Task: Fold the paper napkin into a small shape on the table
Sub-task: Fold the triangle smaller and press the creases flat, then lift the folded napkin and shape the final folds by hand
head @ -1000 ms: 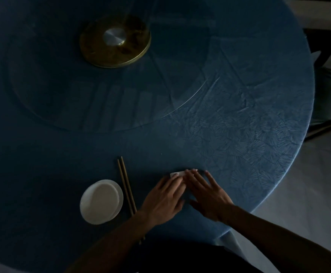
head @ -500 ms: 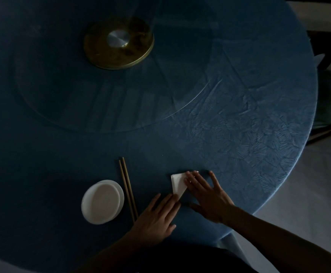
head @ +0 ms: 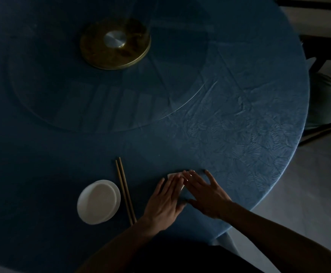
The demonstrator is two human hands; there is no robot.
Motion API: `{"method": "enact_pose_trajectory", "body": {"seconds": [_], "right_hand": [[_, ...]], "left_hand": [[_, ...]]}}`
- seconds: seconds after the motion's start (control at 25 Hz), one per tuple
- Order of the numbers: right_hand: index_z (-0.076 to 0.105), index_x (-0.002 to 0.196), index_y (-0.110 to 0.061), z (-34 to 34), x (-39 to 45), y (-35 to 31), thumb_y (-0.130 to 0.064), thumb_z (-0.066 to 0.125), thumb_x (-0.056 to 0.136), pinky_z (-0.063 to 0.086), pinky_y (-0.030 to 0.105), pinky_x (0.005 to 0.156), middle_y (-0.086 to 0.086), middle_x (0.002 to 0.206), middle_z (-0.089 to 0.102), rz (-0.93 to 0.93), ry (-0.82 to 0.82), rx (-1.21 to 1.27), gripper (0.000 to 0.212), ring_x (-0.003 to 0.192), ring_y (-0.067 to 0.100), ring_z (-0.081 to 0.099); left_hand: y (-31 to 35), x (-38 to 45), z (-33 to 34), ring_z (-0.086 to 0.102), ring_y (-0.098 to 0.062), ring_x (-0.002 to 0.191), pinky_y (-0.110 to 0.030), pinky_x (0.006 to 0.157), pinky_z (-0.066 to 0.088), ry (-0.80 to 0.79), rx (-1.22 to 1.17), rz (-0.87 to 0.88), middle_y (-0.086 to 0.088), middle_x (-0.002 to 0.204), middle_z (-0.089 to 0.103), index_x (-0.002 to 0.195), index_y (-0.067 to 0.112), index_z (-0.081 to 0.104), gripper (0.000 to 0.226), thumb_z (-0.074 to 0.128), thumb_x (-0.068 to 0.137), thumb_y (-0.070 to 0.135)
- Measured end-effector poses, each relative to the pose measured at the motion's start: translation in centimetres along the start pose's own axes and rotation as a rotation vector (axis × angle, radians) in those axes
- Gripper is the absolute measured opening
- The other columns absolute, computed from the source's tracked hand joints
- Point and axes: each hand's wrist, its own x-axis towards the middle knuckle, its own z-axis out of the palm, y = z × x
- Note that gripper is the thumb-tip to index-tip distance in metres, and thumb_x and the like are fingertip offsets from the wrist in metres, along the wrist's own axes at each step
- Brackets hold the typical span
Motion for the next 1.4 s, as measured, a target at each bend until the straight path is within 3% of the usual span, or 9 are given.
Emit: {"method": "enact_pose_trajectory", "body": {"seconds": [0.28, 0.52, 0.72, 1.0, 1.2, 1.32, 1.4], "right_hand": [[-0.013, 0.15, -0.024, 0.1, 0.0, 0.3, -0.057, 0.022, 0.097, -0.005, 0.057, 0.117, 0.0, 0.158, -0.02, -0.014, -0.001, 0.015, 0.071, 0.144, 0.019, -0.019], [-0.005, 0.15, -0.033, 0.1, -0.3, 0.5, -0.059, 0.02, 0.095, -0.001, 0.06, 0.115, 0.002, 0.159, -0.011, 0.025, 0.043, 0.008, 0.066, 0.146, 0.024, -0.008], [-0.003, 0.15, -0.04, 0.7, -0.5, 0.8, -0.061, 0.024, 0.092, 0.003, 0.065, 0.113, 0.006, 0.16, -0.007, 0.068, 0.068, -0.001, 0.067, 0.146, 0.03, -0.004], [-0.008, 0.147, -0.046, 1.2, -0.7, 0.8, -0.065, 0.029, 0.09, 0.004, 0.072, 0.109, 0.009, 0.161, -0.004, 0.107, 0.084, 0.006, 0.07, 0.146, 0.037, -0.002], [-0.01, 0.145, -0.051, 1.0, -0.7, 1.0, -0.069, 0.019, 0.09, 0.001, 0.073, 0.107, 0.009, 0.16, -0.007, 0.09, 0.092, 0.003, 0.064, 0.144, 0.04, -0.007], [-0.011, 0.144, -0.053, 0.6, -0.8, 0.8, -0.07, 0.019, 0.09, 0.002, 0.074, 0.106, 0.01, 0.16, -0.009, 0.085, 0.068, 0.03, 0.064, 0.144, 0.041, -0.007], [-0.014, 0.143, -0.052, 0.6, -0.8, 0.7, -0.069, 0.021, 0.09, 0.002, 0.074, 0.107, 0.008, 0.159, -0.013, 0.086, 0.074, 0.039, 0.066, 0.143, 0.041, -0.01]], "left_hand": [[-1.6, -1.0, -0.4, 0.018, -0.024, 0.148, -0.051, 0.12, 0.016, 0.057, -0.05, -0.127, -0.013, 0.16, 0.018, 0.153, 0.003, 0.015, 0.071, 0.015, 0.102, 0.052], [-1.2, 0.7, -0.7, -0.01, -0.021, 0.15, -0.051, 0.121, 0.0, -0.04, 0.058, 0.03, -0.005, 0.163, -0.011, 0.153, 0.014, -0.011, 0.071, 0.007, 0.1, 0.056], [-4.4, -3.1, -0.2, 0.009, -0.026, 0.15, -0.055, 0.117, 0.008, -0.051, 0.114, 0.105, -0.006, 0.163, 0.014, 0.153, 0.023, 0.018, 0.067, 0.032, 0.097, 0.057], [-4.6, -3.5, -1.0, 0.01, -0.026, 0.15, -0.055, 0.117, 0.008, -0.052, 0.137, 0.189, -0.004, 0.163, 0.015, 0.151, 0.024, 0.026, 0.064, 0.035, 0.096, 0.055], [-4.4, -3.5, -0.3, 0.013, -0.026, 0.149, -0.055, 0.116, 0.012, -0.041, 0.138, 0.307, -0.002, 0.161, 0.022, 0.151, 0.021, 0.026, 0.065, 0.038, 0.095, 0.052], [-4.8, -3.3, -0.7, 0.03, -0.024, 0.141, -0.051, 0.114, 0.024, 0.079, 0.053, 0.367, -0.001, 0.152, 0.038, 0.14, 0.023, 0.042, 0.051, 0.041, 0.096, 0.049], [-4.6, -1.7, -1.9, 0.042, -0.021, 0.13, -0.046, 0.105, 0.039, 0.165, -0.101, 0.206, 0.001, 0.142, 0.045, 0.134, 0.023, 0.047, 0.044, 0.047, 0.096, 0.044]]}}
